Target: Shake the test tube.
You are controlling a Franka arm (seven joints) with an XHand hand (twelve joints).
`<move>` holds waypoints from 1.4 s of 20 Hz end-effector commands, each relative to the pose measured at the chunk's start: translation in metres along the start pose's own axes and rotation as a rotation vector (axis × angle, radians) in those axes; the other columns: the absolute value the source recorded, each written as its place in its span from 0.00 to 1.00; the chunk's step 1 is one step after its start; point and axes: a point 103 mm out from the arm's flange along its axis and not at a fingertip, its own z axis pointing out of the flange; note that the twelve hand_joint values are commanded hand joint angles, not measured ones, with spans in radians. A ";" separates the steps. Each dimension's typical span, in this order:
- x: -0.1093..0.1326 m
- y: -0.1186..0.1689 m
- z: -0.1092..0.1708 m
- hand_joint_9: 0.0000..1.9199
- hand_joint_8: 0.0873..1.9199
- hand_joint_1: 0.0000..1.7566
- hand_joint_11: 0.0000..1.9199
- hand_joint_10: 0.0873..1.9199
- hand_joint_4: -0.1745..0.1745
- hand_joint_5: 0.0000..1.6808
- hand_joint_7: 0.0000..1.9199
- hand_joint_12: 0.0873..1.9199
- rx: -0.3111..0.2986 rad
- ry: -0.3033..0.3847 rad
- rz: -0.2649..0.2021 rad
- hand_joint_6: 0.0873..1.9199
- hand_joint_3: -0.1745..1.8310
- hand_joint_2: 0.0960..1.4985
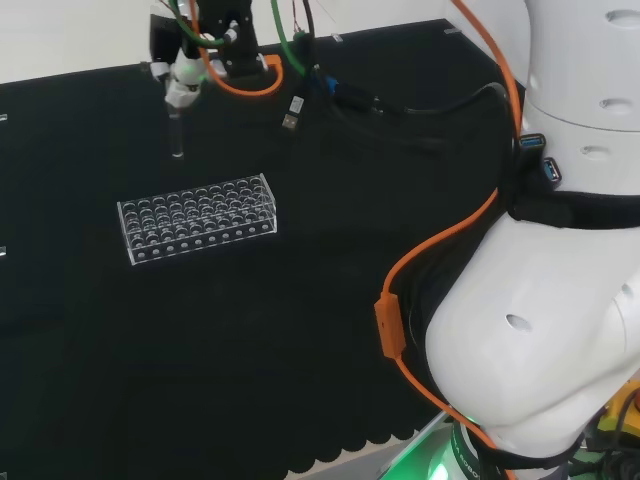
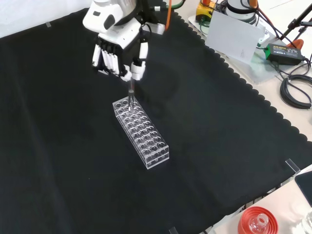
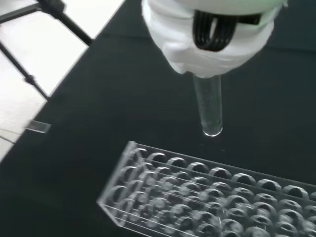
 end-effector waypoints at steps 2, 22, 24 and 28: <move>-0.026 -0.009 -0.008 0.63 0.41 0.81 0.33 0.25 0.00 0.71 0.69 0.65 -0.021 0.005 0.057 0.35 0.37 0.43; 0.000 -0.004 0.001 0.63 0.41 0.81 0.33 0.24 0.00 0.71 0.69 0.65 -0.005 0.022 -0.005 0.35 0.37 0.43; -0.002 -0.005 0.002 0.63 0.41 0.81 0.33 0.24 0.00 0.71 0.69 0.65 -0.003 0.021 0.002 0.35 0.37 0.43; -0.005 -0.006 0.002 0.63 0.41 0.81 0.33 0.24 0.00 0.71 0.69 0.65 -0.004 0.021 0.007 0.35 0.37 0.43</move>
